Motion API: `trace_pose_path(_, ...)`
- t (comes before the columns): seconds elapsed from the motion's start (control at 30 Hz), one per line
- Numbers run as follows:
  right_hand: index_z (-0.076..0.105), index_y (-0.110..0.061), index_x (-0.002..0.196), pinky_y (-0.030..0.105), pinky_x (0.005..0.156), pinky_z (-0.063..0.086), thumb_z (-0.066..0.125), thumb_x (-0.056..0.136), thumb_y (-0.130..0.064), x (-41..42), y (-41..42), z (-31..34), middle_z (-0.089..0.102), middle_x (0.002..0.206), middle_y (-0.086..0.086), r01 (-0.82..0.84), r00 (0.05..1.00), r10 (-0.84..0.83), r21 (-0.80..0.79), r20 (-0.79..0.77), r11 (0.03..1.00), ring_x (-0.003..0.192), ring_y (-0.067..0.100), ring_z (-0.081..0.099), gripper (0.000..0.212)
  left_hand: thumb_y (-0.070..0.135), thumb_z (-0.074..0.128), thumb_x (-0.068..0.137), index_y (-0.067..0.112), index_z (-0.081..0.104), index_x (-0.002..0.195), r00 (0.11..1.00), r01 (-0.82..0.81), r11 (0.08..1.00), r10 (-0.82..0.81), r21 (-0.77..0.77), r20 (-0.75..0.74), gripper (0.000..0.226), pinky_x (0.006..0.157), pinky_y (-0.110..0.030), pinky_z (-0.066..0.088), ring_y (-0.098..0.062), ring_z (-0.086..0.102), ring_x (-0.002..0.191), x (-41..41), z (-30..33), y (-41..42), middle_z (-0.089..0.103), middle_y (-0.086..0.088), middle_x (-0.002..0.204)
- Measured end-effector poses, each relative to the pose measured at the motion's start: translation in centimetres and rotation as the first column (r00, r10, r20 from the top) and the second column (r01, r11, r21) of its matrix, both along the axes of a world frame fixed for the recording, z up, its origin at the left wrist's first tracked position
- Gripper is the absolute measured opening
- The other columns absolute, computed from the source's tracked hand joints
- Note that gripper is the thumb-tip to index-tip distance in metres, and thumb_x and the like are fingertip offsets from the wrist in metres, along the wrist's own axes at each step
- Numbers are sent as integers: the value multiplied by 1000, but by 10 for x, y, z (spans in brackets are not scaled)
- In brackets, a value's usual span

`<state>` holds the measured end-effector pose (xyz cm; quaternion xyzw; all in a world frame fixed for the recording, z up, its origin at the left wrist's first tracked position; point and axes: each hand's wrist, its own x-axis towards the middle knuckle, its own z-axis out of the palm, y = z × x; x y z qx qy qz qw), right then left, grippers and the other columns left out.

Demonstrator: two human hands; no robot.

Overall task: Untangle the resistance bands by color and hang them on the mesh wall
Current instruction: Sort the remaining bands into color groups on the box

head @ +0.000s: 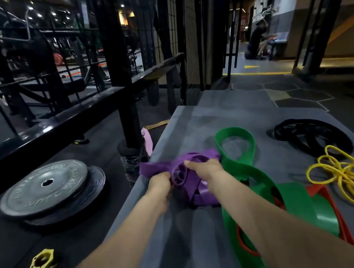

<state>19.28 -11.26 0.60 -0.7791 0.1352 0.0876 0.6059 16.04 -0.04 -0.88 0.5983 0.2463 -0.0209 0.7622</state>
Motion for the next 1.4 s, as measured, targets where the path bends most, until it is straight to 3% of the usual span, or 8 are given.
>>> trace_pose_path(0.27, 57, 6, 116, 39, 92, 49, 72, 78, -24, 50, 7, 31, 64, 115, 20, 64, 994, -66, 32, 81, 997, 106, 32, 62, 51, 36, 43, 95, 18, 59, 71, 996, 42, 991, -31, -127, 87, 34, 43, -18, 41, -15, 57, 46, 39, 46, -11, 64, 0, 58)
trace_pose_path(0.4, 62, 6, 110, 44, 94, 50, 73, 76, -24, 95, 7, 73, 66, 110, 21, 50, 961, -45, -12, 273, 999, 104, 34, 63, 47, 40, 43, 95, 8, 67, 107, 966, 77, 984, -33, -161, 256, 42, 63, -26, 44, -15, 62, 73, 77, 90, -18, 64, 3, 94)
trace_pose_path(0.53, 65, 9, 101, 52, 88, 50, 73, 76, -21, 142, 1, 123, 68, 101, 26, 26, 883, -21, -3, 468, 1000, 95, 37, 65, 40, 38, 49, 92, 21, 59, 72, 905, 72, 987, -4, -145, 426, 28, 49, -19, 41, -9, 52, 50, 123, 131, -30, 61, 5, 65)
trace_pose_path(0.8, 69, -14, 86, 51, 95, 46, 63, 54, -61, 264, -37, 80, 69, 107, 17, 67, 870, 47, -214, 490, 975, 105, 39, 60, 56, 38, 47, 94, 19, 62, 80, 884, 151, 970, -46, -191, 466, 28, 59, -28, 47, -13, 60, 53, 206, 99, -55, 65, 5, 65)
trace_pose_path(0.9, 68, -6, 95, 37, 87, 49, 62, 83, -21, 237, -43, 41, 67, 103, 14, -66, 923, 196, -365, 331, 929, 92, 25, 58, 21, 32, 47, 95, 8, 62, 100, 945, 33, 993, -67, 111, 319, 29, 60, -29, 44, -22, 58, 75, 226, 44, -52, 63, -4, 86)
trace_pose_path(1.0, 61, -4, 80, 22, 72, 40, 49, 86, 5, 218, -48, 7, 58, 89, 7, -189, 923, 312, -440, 226, 878, 93, 20, 48, 17, 27, 52, 89, 4, 51, 121, 993, -69, 824, 3, 562, 117, 40, 92, -35, 47, -36, 57, 107, 240, -13, -36, 57, -20, 122)
trace_pose_path(1.13, 56, 0, 123, 19, 93, 38, 57, 83, 3, 201, -60, 3, 63, 118, 10, -154, 893, 331, -485, 305, 861, 113, 20, 57, 40, 14, 48, 92, 6, 50, 129, 989, -30, 718, -79, 695, 123, 38, 98, -29, 38, -33, 53, 116, 227, -27, -27, 54, -18, 129)
trace_pose_path(1.4, 64, 4, 108, 39, 99, 45, 66, 82, -5, 129, -108, 24, 66, 112, 21, -44, 933, 229, -545, 276, 837, 109, 32, 61, 28, 12, 52, 90, 7, 54, 123, 972, 9, 736, -164, 677, 166, 33, 99, -31, 41, -30, 55, 111, 163, 1, -46, 56, -12, 125)
